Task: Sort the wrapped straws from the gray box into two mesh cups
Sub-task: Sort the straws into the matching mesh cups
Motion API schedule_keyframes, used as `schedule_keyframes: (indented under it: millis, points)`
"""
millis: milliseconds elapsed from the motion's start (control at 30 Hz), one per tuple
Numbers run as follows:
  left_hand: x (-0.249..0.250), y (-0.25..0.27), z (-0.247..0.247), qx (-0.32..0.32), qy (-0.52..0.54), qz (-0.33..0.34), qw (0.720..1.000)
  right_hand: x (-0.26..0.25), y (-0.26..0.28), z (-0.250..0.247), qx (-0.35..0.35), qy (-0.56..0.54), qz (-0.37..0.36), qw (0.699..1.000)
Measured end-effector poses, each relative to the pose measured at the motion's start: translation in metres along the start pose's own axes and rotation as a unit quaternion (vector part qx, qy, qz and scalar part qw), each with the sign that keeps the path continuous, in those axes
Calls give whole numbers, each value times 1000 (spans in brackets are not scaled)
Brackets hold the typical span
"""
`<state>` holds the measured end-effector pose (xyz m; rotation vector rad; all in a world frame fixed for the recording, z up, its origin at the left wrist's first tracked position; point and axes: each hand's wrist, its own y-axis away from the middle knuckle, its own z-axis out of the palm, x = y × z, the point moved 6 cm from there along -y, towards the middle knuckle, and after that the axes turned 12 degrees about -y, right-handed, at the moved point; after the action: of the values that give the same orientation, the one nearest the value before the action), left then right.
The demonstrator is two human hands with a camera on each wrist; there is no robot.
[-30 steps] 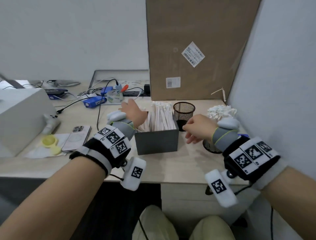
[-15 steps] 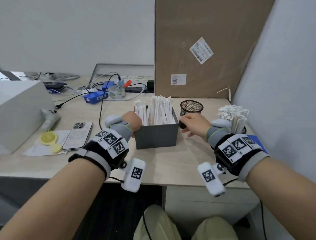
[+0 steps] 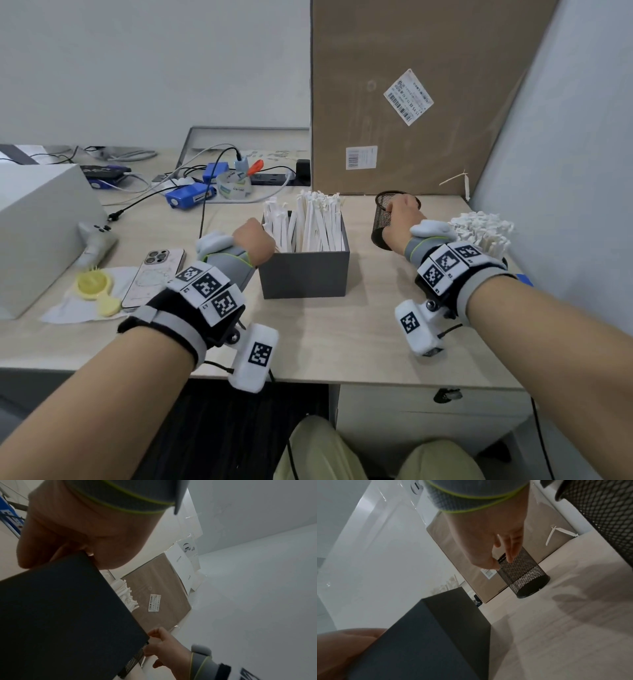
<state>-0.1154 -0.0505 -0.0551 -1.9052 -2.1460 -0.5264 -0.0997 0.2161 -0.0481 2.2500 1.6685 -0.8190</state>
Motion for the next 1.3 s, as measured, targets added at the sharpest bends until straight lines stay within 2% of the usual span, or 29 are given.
schedule_keyframes:
  millis: [100,233,300,400,533,600,800,867,933,1133,1300]
  points:
    - [4,-2,-6,53,14,8,998,1,-12,3,-20,13,40,999]
    - [19,3,-19,149,29,83,985,0,-14,-2,-57,15,33,998]
    - [32,8,-19,167,23,124,978,1,-12,-4,-63,11,30,997]
    - [53,10,-4,112,1,136,984,-4,0,-7,-36,13,24,999]
    - [72,-1,14,19,-48,54,997,-12,35,-15,-30,44,-4,999]
    - [77,-5,21,-6,-75,23,997,-16,56,-16,-41,39,-31,998]
    - [91,-5,24,10,-108,32,994,-14,95,-19,-113,30,-68,991]
    - [92,-7,33,-29,-76,38,996,-13,102,-23,-132,28,-77,988]
    - [92,-6,35,-41,-50,44,997,-13,106,-25,-143,29,-88,985]
    - [76,-10,32,-21,63,10,998,-12,109,-26,-145,20,-105,984]
    - [71,-10,27,15,151,27,988,-13,109,-25,-145,4,-107,984]
